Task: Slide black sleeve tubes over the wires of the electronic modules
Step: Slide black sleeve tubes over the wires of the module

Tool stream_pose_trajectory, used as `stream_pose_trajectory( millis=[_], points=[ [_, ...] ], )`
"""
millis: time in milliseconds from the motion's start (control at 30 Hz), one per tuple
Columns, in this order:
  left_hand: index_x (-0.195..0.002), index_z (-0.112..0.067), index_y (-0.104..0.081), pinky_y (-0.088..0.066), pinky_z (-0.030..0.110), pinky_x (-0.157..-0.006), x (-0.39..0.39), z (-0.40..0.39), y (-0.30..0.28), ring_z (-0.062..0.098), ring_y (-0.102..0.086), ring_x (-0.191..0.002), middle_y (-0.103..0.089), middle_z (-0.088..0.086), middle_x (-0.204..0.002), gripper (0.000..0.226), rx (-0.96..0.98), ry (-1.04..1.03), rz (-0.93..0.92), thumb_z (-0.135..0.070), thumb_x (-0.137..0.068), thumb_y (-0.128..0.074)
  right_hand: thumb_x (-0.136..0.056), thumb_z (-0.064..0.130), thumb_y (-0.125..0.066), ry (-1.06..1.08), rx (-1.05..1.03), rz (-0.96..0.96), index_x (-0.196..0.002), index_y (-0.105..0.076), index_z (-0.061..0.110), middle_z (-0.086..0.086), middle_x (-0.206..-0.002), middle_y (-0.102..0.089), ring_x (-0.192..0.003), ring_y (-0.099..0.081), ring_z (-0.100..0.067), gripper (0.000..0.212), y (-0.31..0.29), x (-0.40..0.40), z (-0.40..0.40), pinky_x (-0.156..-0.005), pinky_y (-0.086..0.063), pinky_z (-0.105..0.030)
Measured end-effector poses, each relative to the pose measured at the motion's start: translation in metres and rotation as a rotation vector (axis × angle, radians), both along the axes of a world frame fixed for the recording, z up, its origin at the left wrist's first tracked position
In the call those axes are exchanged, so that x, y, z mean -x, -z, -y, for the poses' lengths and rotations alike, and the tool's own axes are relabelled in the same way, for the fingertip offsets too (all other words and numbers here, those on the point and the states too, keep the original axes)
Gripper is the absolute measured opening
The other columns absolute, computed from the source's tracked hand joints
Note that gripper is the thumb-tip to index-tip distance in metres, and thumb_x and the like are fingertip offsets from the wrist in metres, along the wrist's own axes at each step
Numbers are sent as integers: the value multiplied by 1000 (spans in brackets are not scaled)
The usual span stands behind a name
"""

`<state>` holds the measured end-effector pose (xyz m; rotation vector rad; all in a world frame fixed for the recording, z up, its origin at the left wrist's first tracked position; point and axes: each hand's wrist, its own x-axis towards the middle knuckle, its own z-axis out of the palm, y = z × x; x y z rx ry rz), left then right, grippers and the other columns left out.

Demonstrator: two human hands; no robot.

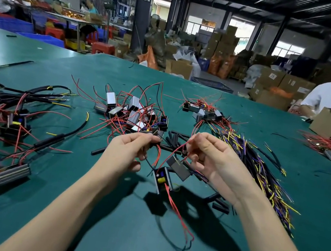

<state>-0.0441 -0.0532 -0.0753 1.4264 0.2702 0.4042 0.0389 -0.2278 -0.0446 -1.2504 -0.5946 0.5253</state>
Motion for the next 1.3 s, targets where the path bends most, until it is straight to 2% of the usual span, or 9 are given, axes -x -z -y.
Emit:
stream_pose_trajectory(
  millis=[200, 400, 533, 633, 733, 867, 1033, 1133, 1300],
  points=[
    [-77, -28, -76, -45, 23, -71, -5, 0, -1, 7, -59, -87, -71, -16, -84, 29, 100, 8, 105, -26, -93, -53, -79, 30, -62, 34, 66, 87, -72, -61, 8, -7, -68, -54, -59, -43, -14, 23, -1, -2, 5, -47, -31, -17],
    [-82, -17, -67, -48, 33, -96, -8, 12, -3, 21, -67, -103, -72, 11, -103, 19, 253, 265, 258, -31, -82, -53, -77, 31, -67, -24, 230, 229, -77, -64, 11, -7, -68, -56, -54, -39, -15, 20, 5, -4, 3, -45, -28, -17],
    [-86, -7, -63, -55, 34, -88, -4, 18, 3, 27, -70, -88, -72, 15, -91, 16, 296, 271, 307, -19, -81, -55, -89, 17, -64, 61, 269, 229, -89, -66, 8, -2, -76, -65, -49, -43, -8, 9, 2, -9, 8, -40, -28, -13],
    [-86, -4, -64, -57, 27, -80, -3, 18, 6, 24, -72, -86, -74, 12, -88, 19, 208, 230, 270, -21, -78, -58, -89, 14, -65, 337, 335, 236, -85, -68, 10, -1, -73, -65, -45, -43, -6, 7, -6, -22, 26, -39, -30, -13],
    [-86, -2, -62, -55, 24, -82, -3, 17, 7, 25, -71, -90, -74, 12, -90, 24, 81, 192, 241, -25, -79, -58, -86, 19, -66, 563, 743, 447, -73, -69, 15, 4, -59, -61, -43, -44, -6, 14, -6, -33, 50, -46, -36, -16],
    [-87, -1, -60, -55, 22, -78, 0, 16, 5, 23, -72, -86, -73, 10, -85, 24, 57, 145, 239, -23, -76, -61, -82, 30, -71, 199, 1180, 513, -78, -74, 16, 9, -57, -64, -41, -49, 0, 15, -8, -28, 54, -40, -33, -9],
    [-93, -9, -56, -55, 16, -59, 2, 19, -9, 16, -72, -69, -71, 4, -69, 12, 288, 80, 326, -3, -83, -56, -82, 25, -72, 322, 1196, 621, -76, -72, 21, 0, -77, -65, -60, -53, -6, 6, -2, -29, 45, -57, -40, -19],
    [-105, -8, -59, -57, 20, -67, 4, 16, -19, 14, -71, -69, -69, 2, -69, 24, 445, 119, 390, -4, -83, -52, -80, 21, -73, 195, 1223, 613, -73, -70, 26, 5, -70, -61, -54, -52, -6, 9, -5, -29, 50, -47, -38, -13],
    [-88, -9, -69, -56, 23, -60, 5, 11, -21, 13, -69, -66, -69, 2, -69, 17, 433, 111, 338, -10, -76, -57, -74, 20, -79, 63, 1332, 672, -73, -65, 27, 10, -63, -50, -56, -48, -6, 15, 3, -23, 41, -47, -36, -13]
  ],
)
